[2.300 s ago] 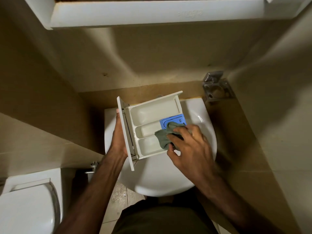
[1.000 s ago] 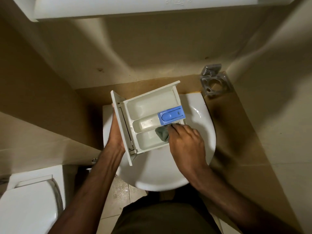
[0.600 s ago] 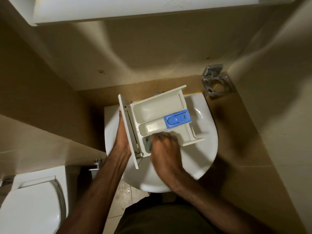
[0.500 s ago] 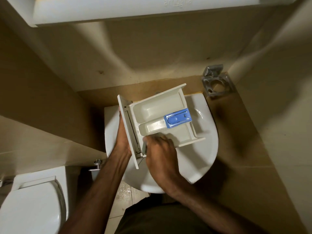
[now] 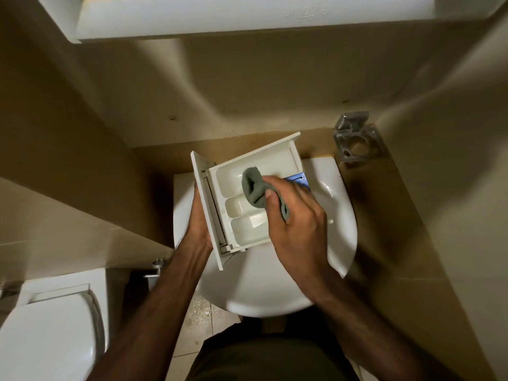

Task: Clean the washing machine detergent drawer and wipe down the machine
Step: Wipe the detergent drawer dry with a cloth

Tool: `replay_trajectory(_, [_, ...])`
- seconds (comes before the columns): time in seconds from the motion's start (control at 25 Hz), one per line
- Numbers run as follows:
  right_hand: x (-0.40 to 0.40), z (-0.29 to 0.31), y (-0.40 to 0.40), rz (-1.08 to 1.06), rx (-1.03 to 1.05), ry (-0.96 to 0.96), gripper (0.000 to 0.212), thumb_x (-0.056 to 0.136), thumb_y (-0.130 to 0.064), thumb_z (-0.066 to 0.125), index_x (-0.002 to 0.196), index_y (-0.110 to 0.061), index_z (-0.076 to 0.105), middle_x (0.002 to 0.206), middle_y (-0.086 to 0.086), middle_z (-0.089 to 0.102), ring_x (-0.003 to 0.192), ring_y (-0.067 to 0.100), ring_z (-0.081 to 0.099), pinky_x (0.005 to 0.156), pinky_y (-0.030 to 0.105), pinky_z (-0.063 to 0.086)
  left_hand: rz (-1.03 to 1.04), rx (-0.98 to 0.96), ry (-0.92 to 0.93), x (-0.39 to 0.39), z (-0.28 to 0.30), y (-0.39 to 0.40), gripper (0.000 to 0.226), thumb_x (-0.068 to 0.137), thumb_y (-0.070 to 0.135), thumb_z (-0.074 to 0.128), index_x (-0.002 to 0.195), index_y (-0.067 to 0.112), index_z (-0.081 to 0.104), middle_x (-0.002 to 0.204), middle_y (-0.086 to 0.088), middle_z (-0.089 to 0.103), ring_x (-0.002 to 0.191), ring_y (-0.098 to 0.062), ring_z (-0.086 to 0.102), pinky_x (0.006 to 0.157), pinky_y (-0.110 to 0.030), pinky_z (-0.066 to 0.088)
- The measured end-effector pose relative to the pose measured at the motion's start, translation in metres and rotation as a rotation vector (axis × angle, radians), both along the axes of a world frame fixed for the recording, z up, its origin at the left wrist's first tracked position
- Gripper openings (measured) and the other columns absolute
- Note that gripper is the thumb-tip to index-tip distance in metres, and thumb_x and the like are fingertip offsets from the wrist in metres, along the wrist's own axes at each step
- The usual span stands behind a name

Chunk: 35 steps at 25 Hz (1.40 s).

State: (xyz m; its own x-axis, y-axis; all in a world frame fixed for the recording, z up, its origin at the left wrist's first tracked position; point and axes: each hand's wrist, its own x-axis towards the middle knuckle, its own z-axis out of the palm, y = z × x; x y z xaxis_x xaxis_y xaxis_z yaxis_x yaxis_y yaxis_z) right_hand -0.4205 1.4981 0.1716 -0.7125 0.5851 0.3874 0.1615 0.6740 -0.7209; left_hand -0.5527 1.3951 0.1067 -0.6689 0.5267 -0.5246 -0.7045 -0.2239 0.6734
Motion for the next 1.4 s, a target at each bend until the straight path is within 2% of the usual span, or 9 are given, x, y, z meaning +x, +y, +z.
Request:
replay_trajectory(0.12, [-0.051, -0.004, 0.003, 0.112, 0.265, -0.128, 0.026, 0.099, -0.007, 0.061, 0.122, -0.008, 0.072, 0.105, 0.01, 0.07, 0.097, 0.03, 0.063, 0.082, 0.041, 0.052, -0.021, -0.023, 0.002, 0.004, 0.008, 0.009, 0.045, 0.112, 0.038, 0.035, 0.086, 0.018, 0.066, 0.074, -0.003, 0.066, 0.067, -0.015, 0.067, 0.064, -0.026, 0.059])
replay_trajectory(0.32, [-0.077, -0.03, -0.018, 0.223, 0.593, -0.482, 0.036, 0.071, -0.009, 0.085, 0.106, -0.009, 0.076, 0.095, 0.01, 0.066, 0.08, 0.029, 0.067, 0.059, 0.035, 0.055, 0.054, -0.092, -0.024, 0.004, 0.001, 0.012, 0.044, 0.112, 0.03, 0.037, 0.084, 0.016, 0.067, 0.071, -0.002, 0.064, 0.068, -0.011, 0.069, 0.065, -0.02, 0.059])
replay_trajectory(0.48, [-0.033, -0.031, -0.035, 0.29, 0.667, -0.516, 0.028, 0.073, -0.001, 0.05, 0.088, -0.007, 0.073, 0.09, 0.011, 0.064, 0.074, 0.03, 0.065, 0.058, 0.039, 0.055, -0.002, -0.011, -0.053, 0.009, 0.001, 0.008, 0.064, 0.113, 0.04, 0.031, 0.077, 0.018, 0.08, 0.073, -0.005, 0.071, 0.068, -0.016, 0.072, 0.064, -0.024, 0.061])
replay_trajectory(0.56, [-0.005, -0.033, -0.044, 0.32, 0.652, -0.63, 0.037, 0.072, -0.003, 0.041, 0.089, -0.009, 0.073, 0.089, 0.009, 0.064, 0.072, 0.028, 0.065, 0.054, 0.037, 0.056, -0.02, 0.037, -0.065, 0.009, 0.006, 0.009, 0.068, 0.112, 0.045, 0.028, 0.079, 0.02, 0.082, 0.076, -0.005, 0.074, 0.068, -0.017, 0.074, 0.062, -0.026, 0.061])
replay_trajectory(0.76, [0.023, -0.014, -0.03, 0.198, 0.519, -0.805, 0.021, 0.048, -0.01, 0.086, 0.059, -0.018, 0.07, 0.068, 0.004, 0.061, 0.058, 0.025, 0.062, 0.043, 0.026, 0.039, -0.095, 0.087, -0.073, 0.013, 0.016, 0.014, 0.068, 0.111, 0.051, 0.026, 0.082, 0.022, 0.081, 0.08, -0.003, 0.076, 0.071, -0.019, 0.074, 0.064, -0.029, 0.06])
replay_trajectory(0.96, [0.027, 0.001, -0.001, -0.042, 0.602, -0.755, 0.014, 0.066, -0.005, 0.074, 0.073, -0.016, 0.073, 0.073, 0.006, 0.066, 0.071, 0.03, 0.065, 0.049, 0.031, 0.044, -0.041, 0.079, -0.052, 0.005, 0.005, 0.004, 0.058, 0.11, 0.051, 0.033, 0.079, 0.025, 0.074, 0.075, 0.0, 0.071, 0.066, -0.018, 0.069, 0.063, -0.031, 0.059])
replay_trajectory(1.12, [0.014, -0.025, -0.019, 0.086, 0.492, -0.863, 0.026, 0.059, -0.002, 0.076, 0.077, -0.021, 0.073, 0.066, 0.0, 0.066, 0.079, 0.028, 0.064, 0.053, 0.032, 0.048, -0.034, 0.053, -0.02, 0.004, 0.005, 0.006, 0.054, 0.111, 0.052, 0.033, 0.089, 0.023, 0.074, 0.086, -0.005, 0.07, 0.074, -0.02, 0.07, 0.067, -0.032, 0.06])
replay_trajectory(1.24, [0.001, -0.029, -0.04, 0.159, 0.357, -0.865, 0.029, 0.053, -0.001, 0.076, 0.077, -0.018, 0.075, 0.064, 0.001, 0.068, 0.078, 0.028, 0.067, 0.048, 0.032, 0.051, -0.027, 0.026, -0.016, 0.009, 0.002, 0.01, 0.059, 0.112, 0.047, 0.031, 0.081, 0.025, 0.077, 0.078, -0.002, 0.072, 0.068, -0.016, 0.07, 0.062, -0.027, 0.059])
replay_trajectory(1.4, [0.004, -0.024, -0.047, 0.199, 0.155, -0.712, 0.023, 0.076, -0.009, 0.065, 0.092, -0.021, 0.077, 0.081, -0.002, 0.075, 0.09, 0.024, 0.068, 0.065, 0.034, 0.056, -0.007, 0.027, -0.005, 0.007, -0.002, 0.005, 0.058, 0.112, 0.045, 0.033, 0.078, 0.025, 0.076, 0.073, -0.001, 0.069, 0.064, -0.015, 0.067, 0.06, -0.026, 0.058])
